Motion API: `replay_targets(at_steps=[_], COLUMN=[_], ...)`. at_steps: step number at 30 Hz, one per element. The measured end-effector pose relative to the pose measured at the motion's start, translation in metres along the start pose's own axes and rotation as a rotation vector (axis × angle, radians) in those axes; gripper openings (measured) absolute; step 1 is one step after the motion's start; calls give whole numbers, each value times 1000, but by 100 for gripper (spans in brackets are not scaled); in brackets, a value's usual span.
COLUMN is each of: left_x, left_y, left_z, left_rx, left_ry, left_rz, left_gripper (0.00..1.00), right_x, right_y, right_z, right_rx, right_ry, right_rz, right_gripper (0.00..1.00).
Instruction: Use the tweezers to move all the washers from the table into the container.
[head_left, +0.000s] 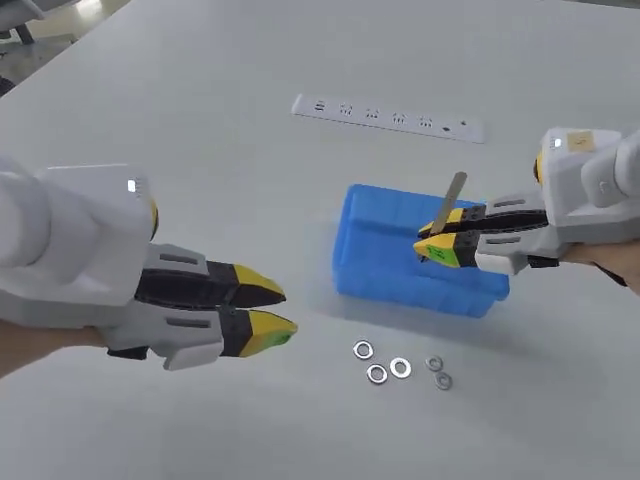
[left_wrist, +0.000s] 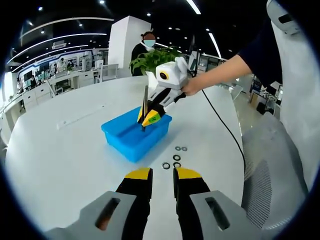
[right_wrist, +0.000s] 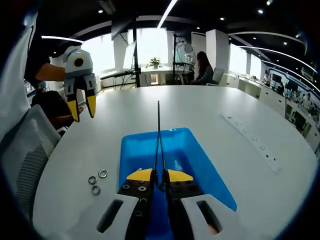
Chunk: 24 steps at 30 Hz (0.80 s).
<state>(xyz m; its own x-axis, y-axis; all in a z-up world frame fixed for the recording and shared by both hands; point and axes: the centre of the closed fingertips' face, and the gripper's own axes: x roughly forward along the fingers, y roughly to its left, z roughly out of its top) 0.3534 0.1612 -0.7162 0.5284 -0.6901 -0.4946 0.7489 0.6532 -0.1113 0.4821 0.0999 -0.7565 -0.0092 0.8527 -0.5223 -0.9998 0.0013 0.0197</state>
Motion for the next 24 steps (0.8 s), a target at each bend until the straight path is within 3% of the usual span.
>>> replay_targets(at_steps=[6, 15, 17, 24], left_x=[5, 0, -3, -11], left_y=[1, 0, 2, 10], left_z=[11, 8, 5, 11], left_rx=[8, 6, 49, 47], left_ry=[-22, -16, 15, 11], left_rz=[8, 19, 24, 32], left_gripper=[21, 21, 21, 21], right_x=[1, 6, 6, 9], right_y=[3, 1, 2, 5], right_z=[-6, -8, -11, -14], right_rx=[-31, -50, -46, -53], right_ry=[21, 27, 34, 43], right_rz=[14, 4, 7, 9], right_gripper=[10, 10, 10, 10])
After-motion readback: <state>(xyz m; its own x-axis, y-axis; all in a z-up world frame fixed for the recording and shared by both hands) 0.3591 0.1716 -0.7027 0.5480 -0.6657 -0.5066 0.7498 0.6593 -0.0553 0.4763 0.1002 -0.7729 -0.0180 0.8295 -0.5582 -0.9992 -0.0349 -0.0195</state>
